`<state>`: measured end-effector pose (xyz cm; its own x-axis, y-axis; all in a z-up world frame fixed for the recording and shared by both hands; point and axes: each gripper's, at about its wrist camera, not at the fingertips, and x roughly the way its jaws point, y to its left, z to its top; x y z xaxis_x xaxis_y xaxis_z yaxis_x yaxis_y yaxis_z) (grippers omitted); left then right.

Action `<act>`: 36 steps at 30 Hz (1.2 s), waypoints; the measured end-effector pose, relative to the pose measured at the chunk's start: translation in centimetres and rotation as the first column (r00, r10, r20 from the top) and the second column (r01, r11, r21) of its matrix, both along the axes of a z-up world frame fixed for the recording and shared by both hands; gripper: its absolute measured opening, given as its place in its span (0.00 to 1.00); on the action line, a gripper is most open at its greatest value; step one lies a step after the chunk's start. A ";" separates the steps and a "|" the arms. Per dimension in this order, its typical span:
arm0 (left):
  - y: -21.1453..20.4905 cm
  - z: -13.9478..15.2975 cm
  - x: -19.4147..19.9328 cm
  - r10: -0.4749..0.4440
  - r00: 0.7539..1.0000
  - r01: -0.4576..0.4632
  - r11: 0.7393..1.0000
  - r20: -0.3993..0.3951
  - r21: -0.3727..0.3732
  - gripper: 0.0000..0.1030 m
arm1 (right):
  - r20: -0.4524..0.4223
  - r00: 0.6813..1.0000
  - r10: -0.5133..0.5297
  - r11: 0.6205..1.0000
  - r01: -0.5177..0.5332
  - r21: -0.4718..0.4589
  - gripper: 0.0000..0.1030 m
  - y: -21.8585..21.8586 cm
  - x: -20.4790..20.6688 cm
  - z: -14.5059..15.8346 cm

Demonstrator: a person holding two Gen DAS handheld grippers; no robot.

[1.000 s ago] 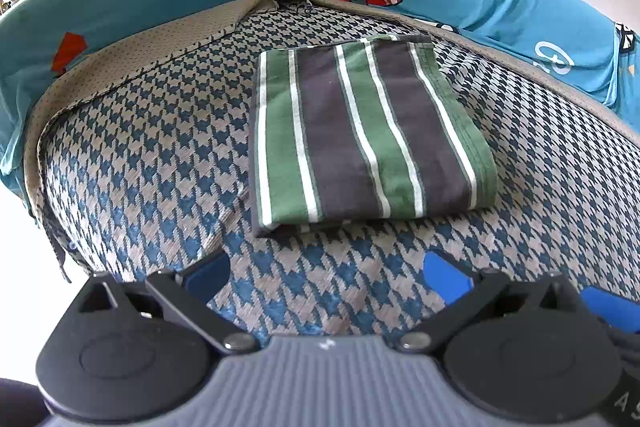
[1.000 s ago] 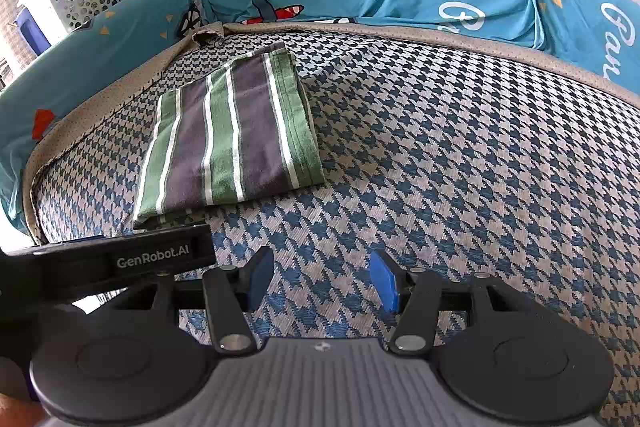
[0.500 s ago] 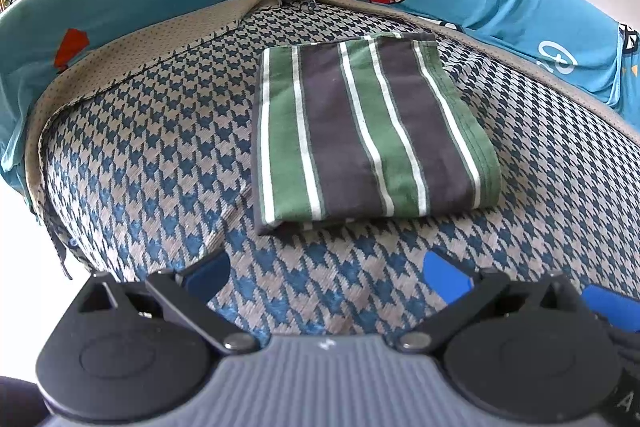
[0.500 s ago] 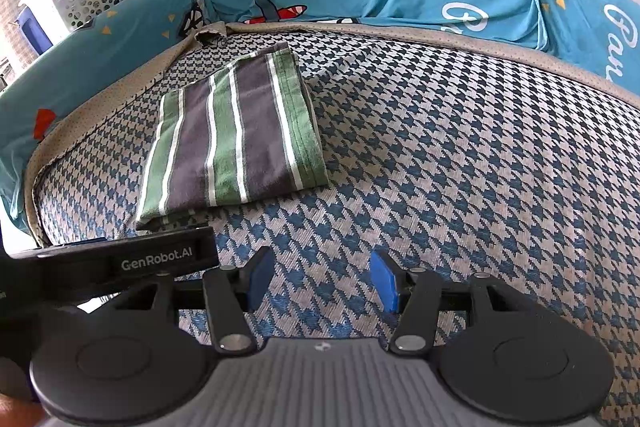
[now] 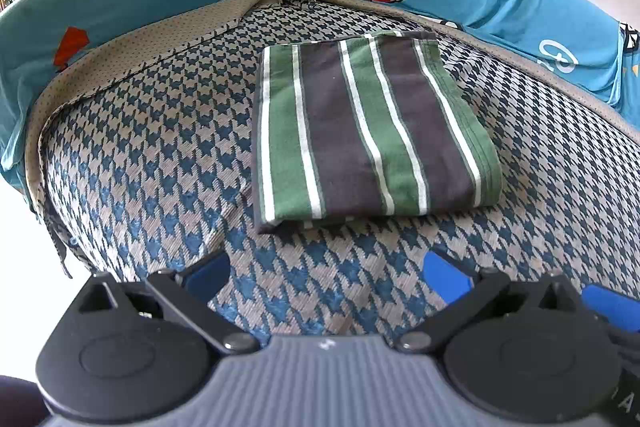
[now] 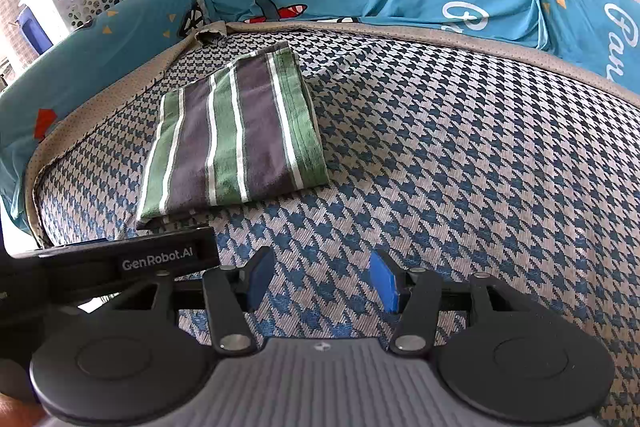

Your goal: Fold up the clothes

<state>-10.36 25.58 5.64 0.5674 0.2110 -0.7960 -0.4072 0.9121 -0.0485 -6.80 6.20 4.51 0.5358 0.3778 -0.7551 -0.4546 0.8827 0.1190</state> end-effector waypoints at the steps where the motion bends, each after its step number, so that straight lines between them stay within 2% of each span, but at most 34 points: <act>1: 0.0 0.0 0.0 0.001 1.000 -0.001 1.000 0.000 -0.001 1.00 | 0.001 1.000 0.001 1.000 -0.001 0.000 0.50 0.0 0.0 0.0; 36: 0.2 -0.4 0.0 0.001 1.000 -0.002 1.000 -0.023 -0.029 1.00 | 0.002 1.000 0.005 1.000 -0.005 -0.005 0.50 0.0 -0.1 -0.2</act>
<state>-10.36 25.79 5.28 0.5483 0.1885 -0.8147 -0.4099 0.9098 -0.0654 -6.91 6.21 4.30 0.5356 0.3770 -0.7556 -0.4596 0.8808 0.1137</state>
